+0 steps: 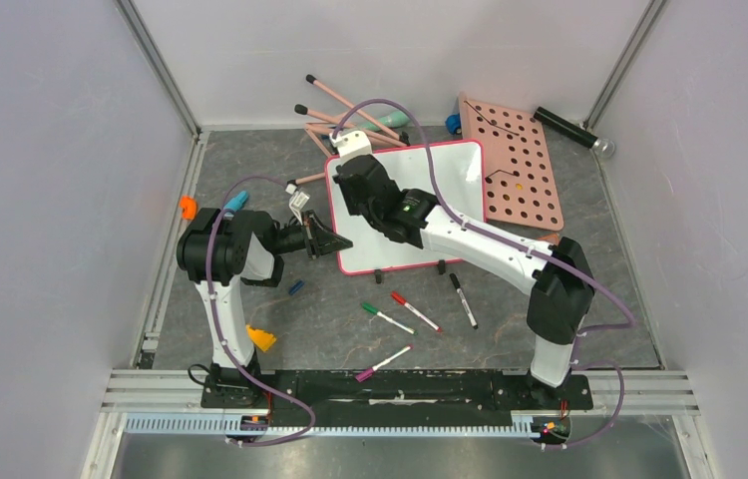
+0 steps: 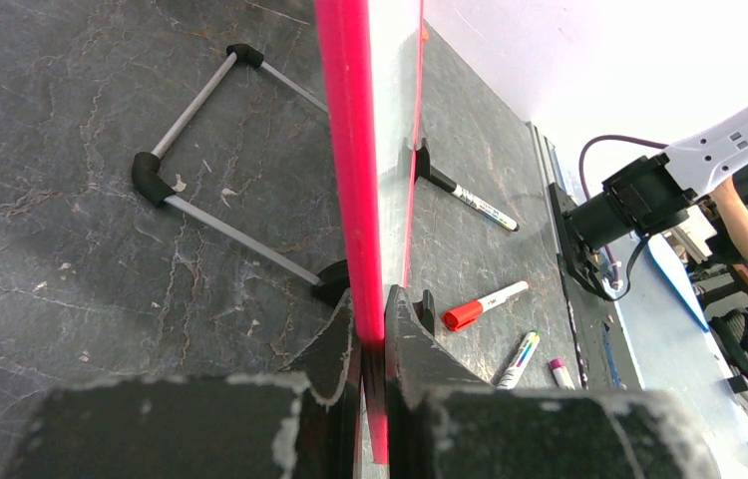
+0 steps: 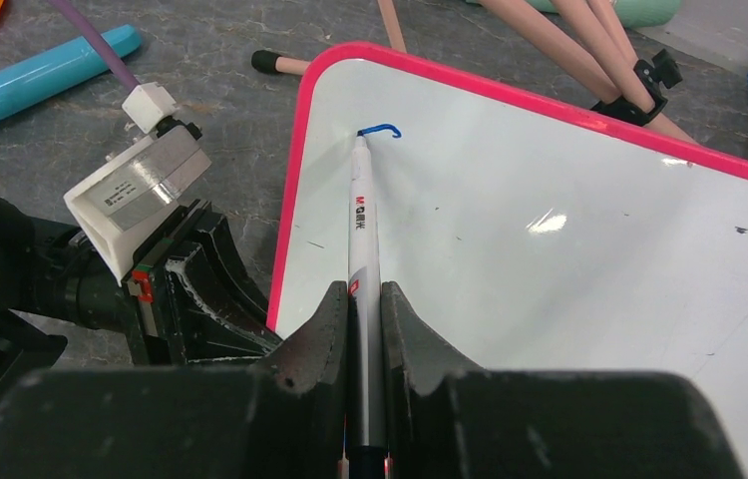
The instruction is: Write a sentence on the whiteboard
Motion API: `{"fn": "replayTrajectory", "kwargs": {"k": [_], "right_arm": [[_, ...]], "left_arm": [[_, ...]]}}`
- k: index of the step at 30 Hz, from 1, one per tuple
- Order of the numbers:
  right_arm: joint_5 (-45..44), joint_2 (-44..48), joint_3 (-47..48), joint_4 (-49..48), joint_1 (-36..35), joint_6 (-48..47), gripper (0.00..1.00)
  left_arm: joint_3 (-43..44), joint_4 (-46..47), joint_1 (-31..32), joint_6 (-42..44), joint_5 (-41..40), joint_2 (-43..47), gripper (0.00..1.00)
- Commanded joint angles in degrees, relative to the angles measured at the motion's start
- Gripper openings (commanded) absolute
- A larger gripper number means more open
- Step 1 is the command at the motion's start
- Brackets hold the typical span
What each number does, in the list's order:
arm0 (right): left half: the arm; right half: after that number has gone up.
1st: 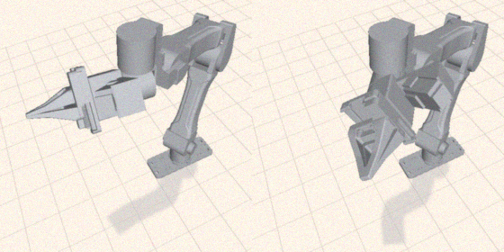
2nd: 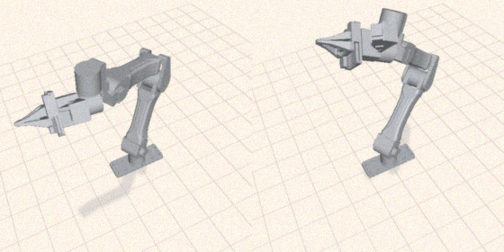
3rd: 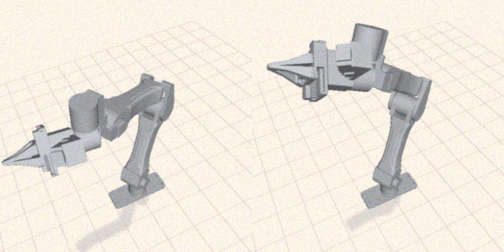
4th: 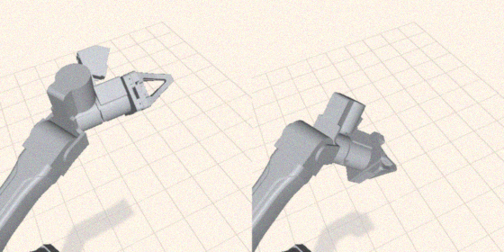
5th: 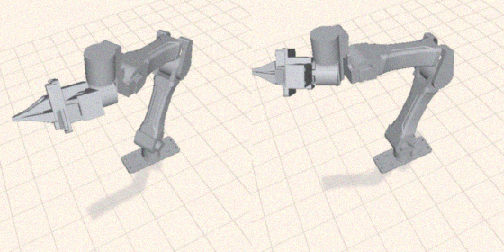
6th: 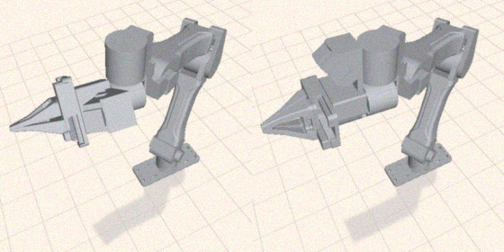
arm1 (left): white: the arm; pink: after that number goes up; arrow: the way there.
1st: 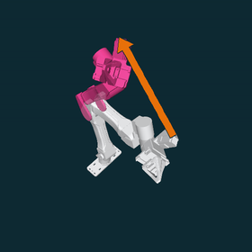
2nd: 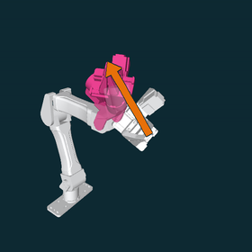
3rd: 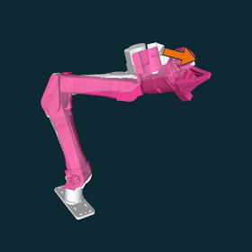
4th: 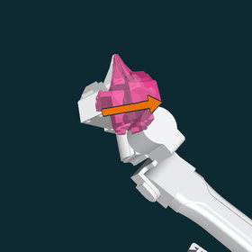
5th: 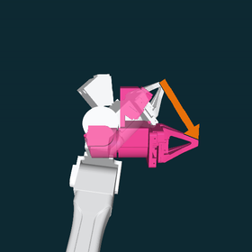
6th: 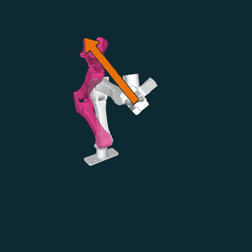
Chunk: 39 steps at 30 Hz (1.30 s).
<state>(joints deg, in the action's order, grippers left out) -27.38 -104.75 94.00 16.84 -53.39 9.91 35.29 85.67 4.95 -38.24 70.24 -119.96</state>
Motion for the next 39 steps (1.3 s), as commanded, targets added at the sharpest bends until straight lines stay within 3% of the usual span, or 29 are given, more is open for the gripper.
{"fn": "replayTrajectory", "kwargs": {"k": [1, 22, 39], "right_arm": [[0.51, 0.10, -0.41, -0.26, 0.48, -0.79, 0.00], [-4.78, 3.22, -4.14, 1.71, 1.18, 0.27, 0.00], [1.47, 5.27, -8.37, 0.60, 1.24, 0.15, 0.00]], "left_arm": [[-0.36, 3.54, -0.11, 14.25, -4.23, -2.47, 0.02], [-0.44, 3.54, -0.12, 14.24, -4.32, -2.42, 0.02], [-0.41, 3.54, -0.12, 14.25, -4.32, -2.52, 0.02]]}}
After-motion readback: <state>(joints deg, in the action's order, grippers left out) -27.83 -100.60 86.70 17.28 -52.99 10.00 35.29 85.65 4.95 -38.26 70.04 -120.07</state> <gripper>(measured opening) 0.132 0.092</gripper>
